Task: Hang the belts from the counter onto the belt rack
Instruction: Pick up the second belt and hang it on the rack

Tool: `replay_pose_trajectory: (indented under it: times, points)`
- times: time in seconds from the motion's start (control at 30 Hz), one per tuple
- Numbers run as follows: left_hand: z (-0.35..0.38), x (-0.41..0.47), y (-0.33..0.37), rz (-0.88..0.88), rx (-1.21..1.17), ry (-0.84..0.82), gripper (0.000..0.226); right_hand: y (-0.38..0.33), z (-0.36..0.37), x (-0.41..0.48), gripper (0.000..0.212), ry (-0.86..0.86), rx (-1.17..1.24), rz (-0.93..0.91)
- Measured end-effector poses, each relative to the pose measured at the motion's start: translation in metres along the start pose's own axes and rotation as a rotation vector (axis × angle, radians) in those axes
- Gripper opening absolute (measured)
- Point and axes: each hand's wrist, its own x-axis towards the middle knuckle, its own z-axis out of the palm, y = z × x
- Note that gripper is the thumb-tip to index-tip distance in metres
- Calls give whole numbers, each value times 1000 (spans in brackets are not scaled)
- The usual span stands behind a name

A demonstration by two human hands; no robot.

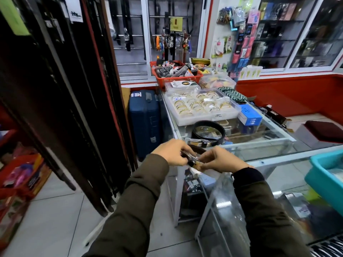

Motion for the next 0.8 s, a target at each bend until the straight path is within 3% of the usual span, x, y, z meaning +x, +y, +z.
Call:
replay_pose_trajectory:
  times: [0.27,0.43,0.5,0.6,0.8]
  points:
    - [-34,-55,-51,-201,-335,577,57,-66,35,30,22,-16,347,-220]
    - [-43,-82,-55,-376,-1076,865,47,-115,68,46,30,-25,575,-315]
    - [-47,-93,-56,-387,-1225,954,41,-134,80,50,32,-53,672,-343]
    - [-55,-113,-60,-357,-1222,1039,33,-158,97,55,32,-110,775,-386]
    - [-75,-151,-78,-300,-1106,1004,32,-190,112,60,29,-114,782,-430]
